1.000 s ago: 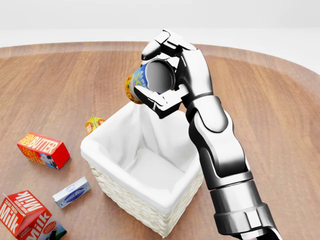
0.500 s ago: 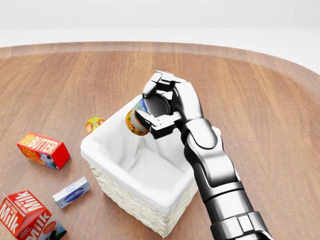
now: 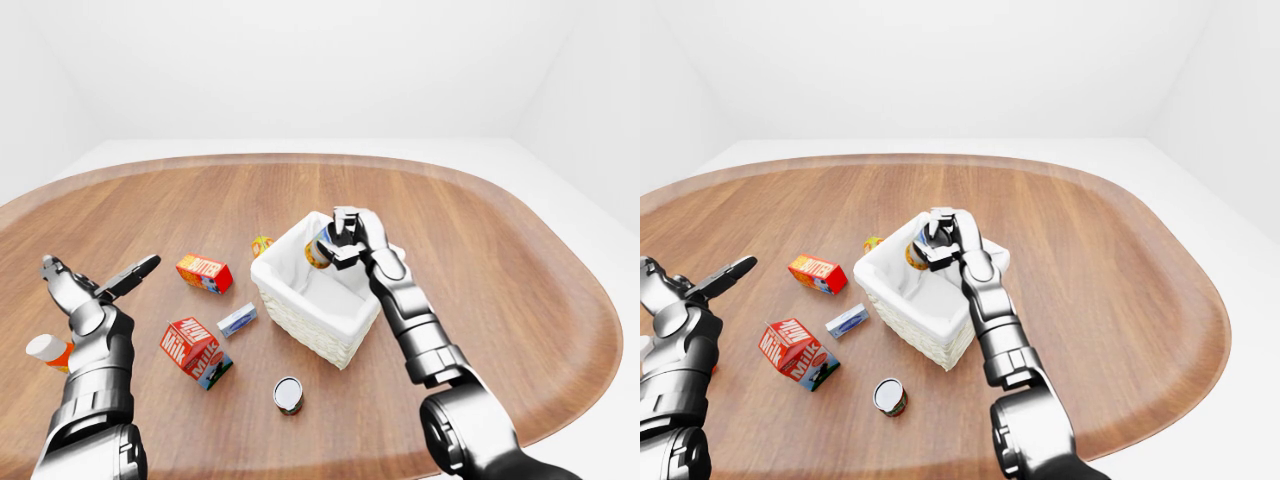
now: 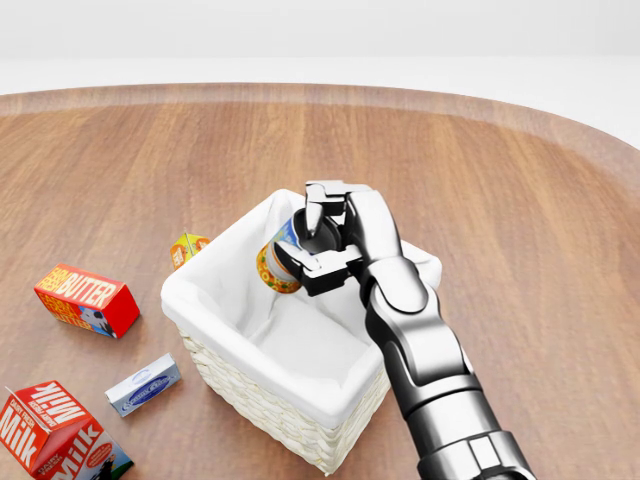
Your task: Pick up the alphabet soup, and put it in the basket.
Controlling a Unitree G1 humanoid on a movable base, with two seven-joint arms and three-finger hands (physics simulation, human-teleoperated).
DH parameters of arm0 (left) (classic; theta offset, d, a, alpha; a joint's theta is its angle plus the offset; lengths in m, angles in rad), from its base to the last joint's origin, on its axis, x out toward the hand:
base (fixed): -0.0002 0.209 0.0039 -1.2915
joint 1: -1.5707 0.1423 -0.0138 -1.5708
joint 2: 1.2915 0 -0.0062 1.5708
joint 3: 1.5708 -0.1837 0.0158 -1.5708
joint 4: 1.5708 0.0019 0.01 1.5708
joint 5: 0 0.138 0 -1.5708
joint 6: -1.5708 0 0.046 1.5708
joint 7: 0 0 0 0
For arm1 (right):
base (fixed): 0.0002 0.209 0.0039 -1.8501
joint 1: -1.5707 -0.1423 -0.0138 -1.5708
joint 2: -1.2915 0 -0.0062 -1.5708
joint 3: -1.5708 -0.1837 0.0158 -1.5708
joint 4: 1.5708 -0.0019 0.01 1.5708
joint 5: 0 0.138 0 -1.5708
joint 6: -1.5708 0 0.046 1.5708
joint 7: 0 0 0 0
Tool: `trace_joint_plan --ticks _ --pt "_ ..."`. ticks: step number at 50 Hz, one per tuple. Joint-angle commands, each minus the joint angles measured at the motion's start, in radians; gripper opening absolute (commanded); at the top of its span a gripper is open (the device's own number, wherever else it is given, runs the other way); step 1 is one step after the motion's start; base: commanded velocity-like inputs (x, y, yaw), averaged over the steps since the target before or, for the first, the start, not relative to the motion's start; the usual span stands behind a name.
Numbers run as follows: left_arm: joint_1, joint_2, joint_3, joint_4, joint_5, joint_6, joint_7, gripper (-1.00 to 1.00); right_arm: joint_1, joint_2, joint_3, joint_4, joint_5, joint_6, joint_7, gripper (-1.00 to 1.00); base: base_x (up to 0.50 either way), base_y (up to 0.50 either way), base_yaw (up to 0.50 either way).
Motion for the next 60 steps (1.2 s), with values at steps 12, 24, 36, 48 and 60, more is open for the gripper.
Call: trace_joint_plan --ticks 12,24,36,48,60 --pt "-0.009 0.001 -0.004 0.021 -0.001 0.000 -0.002 1.00 -0.026 0.009 -0.017 0.029 0.007 0.000 -0.082 -1.00 0.00 0.00 0.00" --pt "-0.009 0.001 -0.004 0.023 -0.001 0.000 -0.004 1.00 -0.009 0.012 -0.016 0.011 0.010 0.000 -0.102 -0.89 0.00 0.00 0.00" --pt "-0.005 0.001 -0.002 0.014 0.000 0.000 -0.003 1.00 0.034 0.023 -0.009 -0.128 0.004 0.000 -0.115 1.00 0.00 0.00 0.00" --pt "0.002 0.001 0.001 -0.006 0.001 0.000 0.002 1.00 0.001 0.009 -0.018 -0.145 0.123 0.000 -0.236 1.00 0.00 0.00 0.00" --pt "-0.004 0.001 -0.001 0.008 0.001 0.000 0.001 1.00 0.006 -0.115 0.030 -0.185 1.260 0.000 -0.557 1.00 0.00 0.00 0.00"
